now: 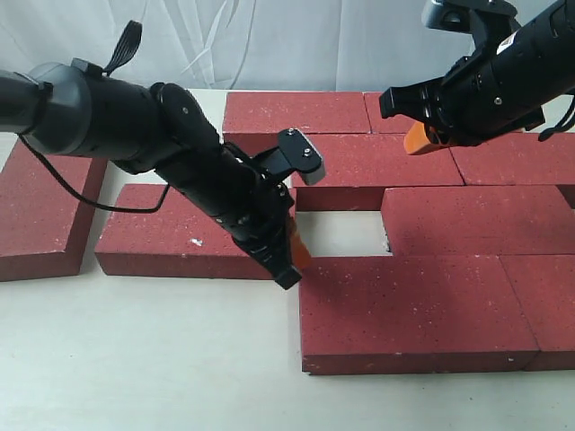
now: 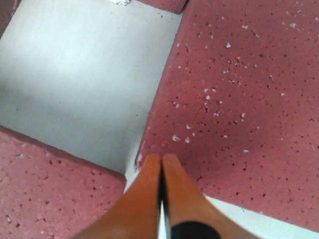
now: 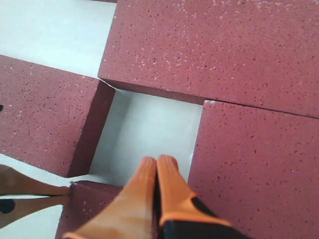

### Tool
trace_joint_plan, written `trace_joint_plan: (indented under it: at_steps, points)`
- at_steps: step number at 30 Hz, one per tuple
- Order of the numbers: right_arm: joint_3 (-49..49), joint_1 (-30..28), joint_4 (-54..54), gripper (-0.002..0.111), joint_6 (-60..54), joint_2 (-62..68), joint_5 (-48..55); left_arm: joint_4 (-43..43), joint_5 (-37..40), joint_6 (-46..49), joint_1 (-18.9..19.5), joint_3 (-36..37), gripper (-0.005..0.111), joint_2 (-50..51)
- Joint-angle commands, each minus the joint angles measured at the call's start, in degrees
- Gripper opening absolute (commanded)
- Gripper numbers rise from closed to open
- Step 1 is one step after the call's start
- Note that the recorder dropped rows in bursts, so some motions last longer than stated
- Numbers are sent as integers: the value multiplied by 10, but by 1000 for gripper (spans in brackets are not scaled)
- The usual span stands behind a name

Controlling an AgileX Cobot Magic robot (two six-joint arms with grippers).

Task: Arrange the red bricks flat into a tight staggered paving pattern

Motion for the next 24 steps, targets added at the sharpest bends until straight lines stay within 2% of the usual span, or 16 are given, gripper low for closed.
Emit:
trace_joint_plan:
  at_steps: [1,7,13,20,24]
  points:
    - [1,-2,0,-1,-2,-4,-2,-1,-2,-5,-2,0,0,-5]
    - [1,-2,0,-1,-2,-4,-2,26,-2,-72,37,0,0,-41]
    - [1,-2,0,-1,-2,-4,-2,77,0,-159,109,0,0,-77]
    - [1,-2,0,-1,-2,-4,-2,217,1,-328,190,0,0,-85]
    - [1,-2,0,-1,-2,-4,-2,280,0,-391,228,0,0,-85]
